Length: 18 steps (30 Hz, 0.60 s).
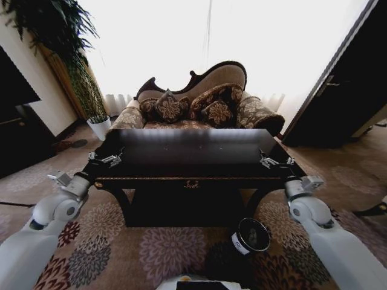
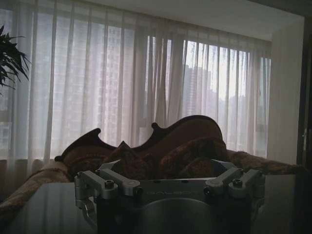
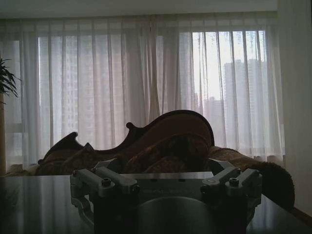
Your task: Move to the front of the table and place the trash on the table into the trash bin.
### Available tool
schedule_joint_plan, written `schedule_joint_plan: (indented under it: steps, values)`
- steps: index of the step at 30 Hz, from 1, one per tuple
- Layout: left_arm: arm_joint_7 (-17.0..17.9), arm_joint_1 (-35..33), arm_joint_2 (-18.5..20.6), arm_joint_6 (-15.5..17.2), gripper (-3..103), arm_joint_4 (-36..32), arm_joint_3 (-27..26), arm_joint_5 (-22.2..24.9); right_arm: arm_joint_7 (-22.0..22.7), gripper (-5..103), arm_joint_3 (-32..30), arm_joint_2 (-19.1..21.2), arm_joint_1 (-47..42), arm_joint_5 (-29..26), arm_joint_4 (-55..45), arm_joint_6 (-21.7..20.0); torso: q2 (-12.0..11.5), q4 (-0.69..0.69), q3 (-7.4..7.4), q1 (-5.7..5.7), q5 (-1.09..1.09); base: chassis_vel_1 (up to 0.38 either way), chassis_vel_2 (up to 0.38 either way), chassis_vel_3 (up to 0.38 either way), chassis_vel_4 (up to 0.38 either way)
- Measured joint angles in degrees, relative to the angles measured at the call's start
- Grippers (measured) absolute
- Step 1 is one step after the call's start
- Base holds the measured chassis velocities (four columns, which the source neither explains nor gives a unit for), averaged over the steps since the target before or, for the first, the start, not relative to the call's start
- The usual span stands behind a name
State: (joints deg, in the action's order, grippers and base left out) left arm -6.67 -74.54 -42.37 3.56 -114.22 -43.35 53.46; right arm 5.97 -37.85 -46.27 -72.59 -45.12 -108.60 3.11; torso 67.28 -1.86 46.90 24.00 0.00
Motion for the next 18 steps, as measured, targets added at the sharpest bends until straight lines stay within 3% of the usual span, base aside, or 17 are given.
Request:
schedule_joint_plan:
  steps: [18]
  values:
    - [0.0, 0.0, 0.0, 0.0, 100, 0.0, 0.0, 0.0, 0.0, 100, 0.0, 0.0, 0.0, 0.0, 0.0, 0.0, 0.0, 0.0, 0.0, -0.01, 0.0, 0.082, -0.07, -0.072, 0.072]
